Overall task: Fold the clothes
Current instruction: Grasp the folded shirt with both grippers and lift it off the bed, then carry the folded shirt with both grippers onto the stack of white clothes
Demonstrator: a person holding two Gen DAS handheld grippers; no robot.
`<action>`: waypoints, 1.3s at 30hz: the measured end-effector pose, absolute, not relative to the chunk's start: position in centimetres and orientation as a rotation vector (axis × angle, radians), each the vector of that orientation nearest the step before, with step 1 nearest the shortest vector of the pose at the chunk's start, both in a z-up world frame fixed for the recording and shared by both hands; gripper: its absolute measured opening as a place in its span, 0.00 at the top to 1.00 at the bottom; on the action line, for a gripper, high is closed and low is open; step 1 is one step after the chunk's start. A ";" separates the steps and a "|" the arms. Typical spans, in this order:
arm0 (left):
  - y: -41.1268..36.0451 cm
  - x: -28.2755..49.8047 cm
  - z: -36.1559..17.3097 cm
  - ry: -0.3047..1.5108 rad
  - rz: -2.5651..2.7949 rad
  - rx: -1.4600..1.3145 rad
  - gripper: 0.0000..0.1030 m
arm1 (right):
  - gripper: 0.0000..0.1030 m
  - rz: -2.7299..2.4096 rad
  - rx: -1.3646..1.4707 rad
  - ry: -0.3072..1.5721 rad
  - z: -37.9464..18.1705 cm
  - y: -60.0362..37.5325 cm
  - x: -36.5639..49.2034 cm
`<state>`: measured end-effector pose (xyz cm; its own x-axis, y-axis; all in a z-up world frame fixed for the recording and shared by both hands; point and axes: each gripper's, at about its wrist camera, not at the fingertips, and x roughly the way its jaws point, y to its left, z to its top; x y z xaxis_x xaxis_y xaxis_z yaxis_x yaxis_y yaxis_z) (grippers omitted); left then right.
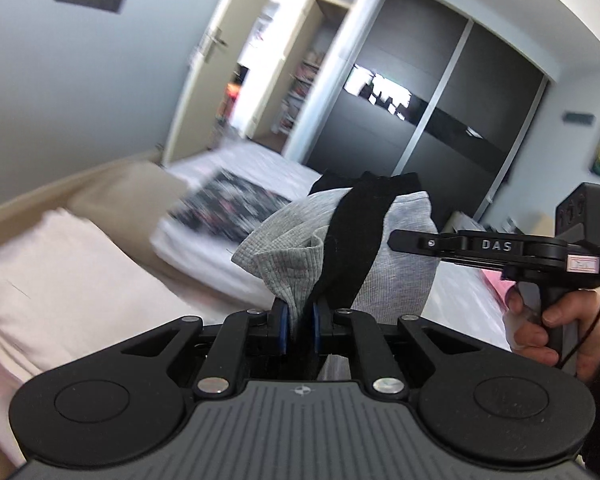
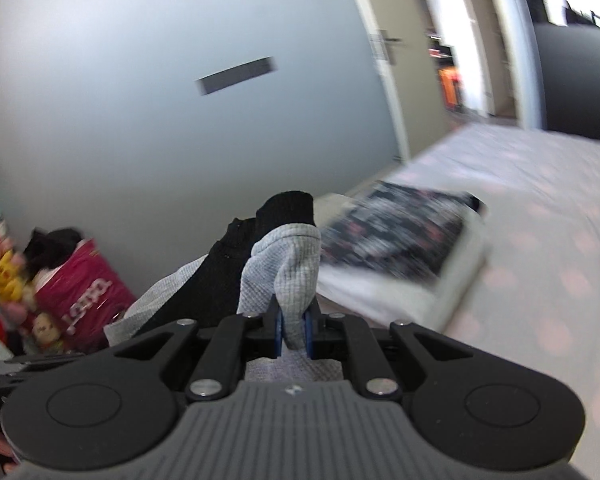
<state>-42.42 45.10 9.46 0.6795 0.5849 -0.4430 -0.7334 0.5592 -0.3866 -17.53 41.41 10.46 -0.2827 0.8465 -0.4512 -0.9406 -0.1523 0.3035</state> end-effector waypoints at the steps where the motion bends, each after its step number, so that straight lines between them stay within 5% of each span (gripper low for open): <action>1: 45.7 -43.2 10.1 0.268 0.811 -0.583 0.91 | 0.89 1.778 -0.218 0.623 11.1 42.6 -18.3; 13: 51.5 -50.3 10.1 0.220 1.035 -0.692 0.91 | 0.89 2.003 -0.492 0.631 13.0 55.8 -27.6; 27: 59.0 -54.8 3.7 0.328 1.259 -0.780 0.95 | 0.88 1.984 -0.673 0.683 3.0 68.5 -36.8; 33: 60.2 -54.5 2.4 0.375 1.284 -0.806 0.95 | 0.74 1.926 -0.647 0.645 1.6 69.5 -37.4; 39: 59.7 -56.1 1.9 0.382 1.341 -0.840 0.80 | 0.74 1.906 -0.623 0.603 2.8 68.6 -35.4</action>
<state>-56.10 59.67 1.89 0.2243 0.6944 -0.6838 -0.9505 0.0009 -0.3109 -35.38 68.55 2.76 -0.3666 0.6603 -0.6554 -0.9171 -0.3751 0.1352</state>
